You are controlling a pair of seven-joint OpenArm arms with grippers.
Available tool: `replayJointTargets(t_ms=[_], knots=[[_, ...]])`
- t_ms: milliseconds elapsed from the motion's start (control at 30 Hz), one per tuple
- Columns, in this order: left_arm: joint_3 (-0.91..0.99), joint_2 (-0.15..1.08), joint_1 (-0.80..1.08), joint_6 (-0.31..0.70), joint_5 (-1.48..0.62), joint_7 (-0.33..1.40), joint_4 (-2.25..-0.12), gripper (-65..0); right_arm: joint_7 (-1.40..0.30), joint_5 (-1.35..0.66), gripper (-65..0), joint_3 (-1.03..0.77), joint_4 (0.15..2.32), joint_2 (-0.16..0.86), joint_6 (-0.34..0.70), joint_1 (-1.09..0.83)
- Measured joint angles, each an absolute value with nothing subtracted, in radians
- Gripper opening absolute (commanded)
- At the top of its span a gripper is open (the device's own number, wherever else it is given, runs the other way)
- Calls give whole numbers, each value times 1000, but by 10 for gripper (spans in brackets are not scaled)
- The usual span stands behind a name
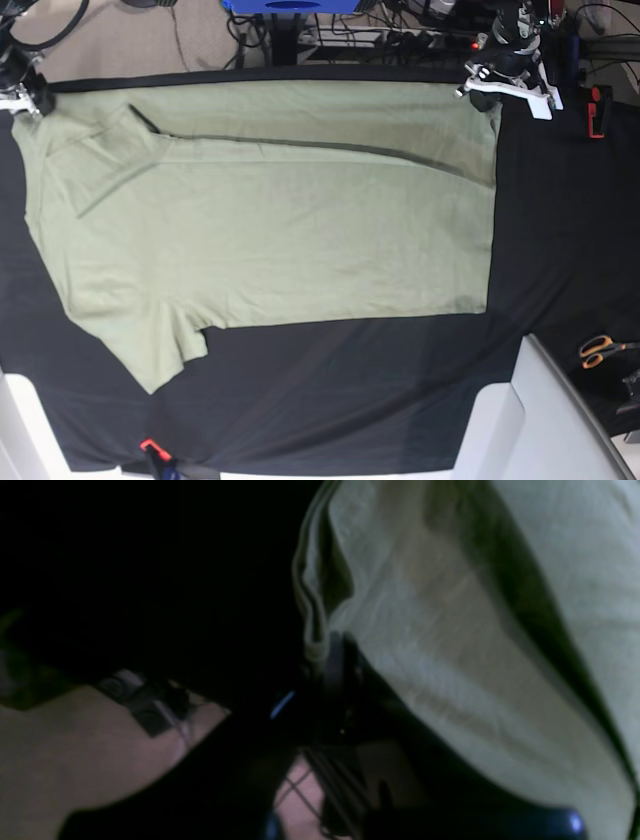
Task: Fold the T-shirt properly
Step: 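Move the right gripper to the shirt side by the sleeve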
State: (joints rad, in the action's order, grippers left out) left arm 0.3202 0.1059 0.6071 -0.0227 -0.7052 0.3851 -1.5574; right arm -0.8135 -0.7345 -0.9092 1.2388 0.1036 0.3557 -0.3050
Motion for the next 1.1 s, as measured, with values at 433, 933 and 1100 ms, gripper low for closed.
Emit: replayJointTargets(t_ms=[433,933,1100], knots=[[682,117,554,-36,-659,390,-1547,0,-820,-613,-101,-987,1521,129,338,-267],[665,186,585,-25,-666,402,-1689,0,-331,-151,-99,-412,588,413,462,347],[666,184,599,-22,-662,397,-1689,0,-133,-23,-98,-412,363,411,469,430]])
